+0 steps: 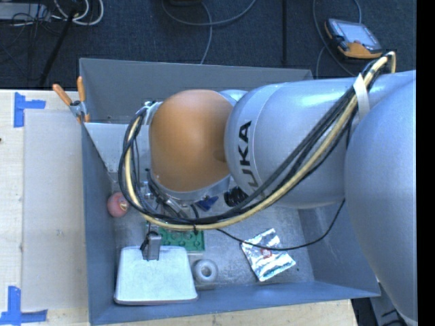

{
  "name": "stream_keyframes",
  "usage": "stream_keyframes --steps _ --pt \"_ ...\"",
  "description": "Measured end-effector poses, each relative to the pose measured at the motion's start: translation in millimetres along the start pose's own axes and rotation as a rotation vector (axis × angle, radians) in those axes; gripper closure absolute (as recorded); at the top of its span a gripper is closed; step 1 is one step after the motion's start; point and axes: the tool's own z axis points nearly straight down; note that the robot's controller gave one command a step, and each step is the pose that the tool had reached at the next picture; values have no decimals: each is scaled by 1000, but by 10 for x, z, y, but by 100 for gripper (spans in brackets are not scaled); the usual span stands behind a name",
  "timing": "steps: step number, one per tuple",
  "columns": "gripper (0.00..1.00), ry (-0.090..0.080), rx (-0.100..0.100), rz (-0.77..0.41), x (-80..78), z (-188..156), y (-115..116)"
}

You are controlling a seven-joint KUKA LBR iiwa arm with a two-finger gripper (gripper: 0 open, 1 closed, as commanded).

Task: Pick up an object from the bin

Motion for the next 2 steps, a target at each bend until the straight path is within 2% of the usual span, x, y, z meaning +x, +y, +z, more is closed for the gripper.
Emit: stream_keyframes --steps 1,2 --pt "0 -12 1 1 -505 1260 -990" --pt "0 -7 -4 349 -321 942 -967"
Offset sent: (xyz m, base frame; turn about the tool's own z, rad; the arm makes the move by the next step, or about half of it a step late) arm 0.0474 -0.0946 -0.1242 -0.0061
